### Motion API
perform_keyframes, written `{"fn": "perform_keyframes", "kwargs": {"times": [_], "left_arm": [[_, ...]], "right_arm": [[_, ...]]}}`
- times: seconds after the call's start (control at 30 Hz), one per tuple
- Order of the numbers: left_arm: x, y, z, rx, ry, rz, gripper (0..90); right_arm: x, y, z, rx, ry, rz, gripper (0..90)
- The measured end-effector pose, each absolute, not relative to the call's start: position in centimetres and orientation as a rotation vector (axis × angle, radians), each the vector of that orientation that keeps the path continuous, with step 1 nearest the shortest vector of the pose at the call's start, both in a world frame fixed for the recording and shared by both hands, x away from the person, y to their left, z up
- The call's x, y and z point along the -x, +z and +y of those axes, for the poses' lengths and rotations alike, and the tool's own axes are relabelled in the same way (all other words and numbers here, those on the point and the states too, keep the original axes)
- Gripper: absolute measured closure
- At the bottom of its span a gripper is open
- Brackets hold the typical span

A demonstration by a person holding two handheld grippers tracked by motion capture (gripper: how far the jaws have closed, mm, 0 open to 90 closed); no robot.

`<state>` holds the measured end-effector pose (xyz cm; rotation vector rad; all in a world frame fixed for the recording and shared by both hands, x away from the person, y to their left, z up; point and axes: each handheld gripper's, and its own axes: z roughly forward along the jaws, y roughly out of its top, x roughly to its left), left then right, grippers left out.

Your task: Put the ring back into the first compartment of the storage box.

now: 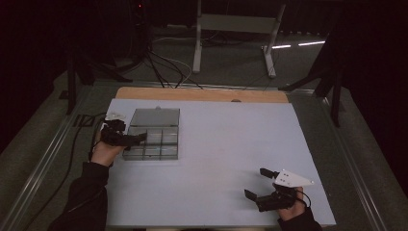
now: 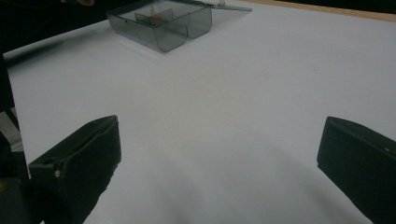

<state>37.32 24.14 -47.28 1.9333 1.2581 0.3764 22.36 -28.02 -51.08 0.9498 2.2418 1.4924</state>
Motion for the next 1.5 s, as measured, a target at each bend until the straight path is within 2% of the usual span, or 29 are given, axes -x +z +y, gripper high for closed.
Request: {"fn": "perform_keyframes", "kwargs": {"times": [0.8,1.1,1.5], "left_arm": [[-32.5,-45.2,22.0,-1.905,0.382,1.089,0.3],[-30.0,-47.2,21.2,-1.951,0.325,1.067,0.3],[-27.0,-50.2,21.3,-1.958,0.377,1.051,0.3]], "right_arm": [[-22.3,-51.0,-28.0,-0.956,1.494,2.237,0.0],[-22.3,-51.1,-28.1,-0.962,1.493,2.233,0.0],[-22.2,-51.1,-28.0,-0.957,1.483,2.236,0.0]]}}
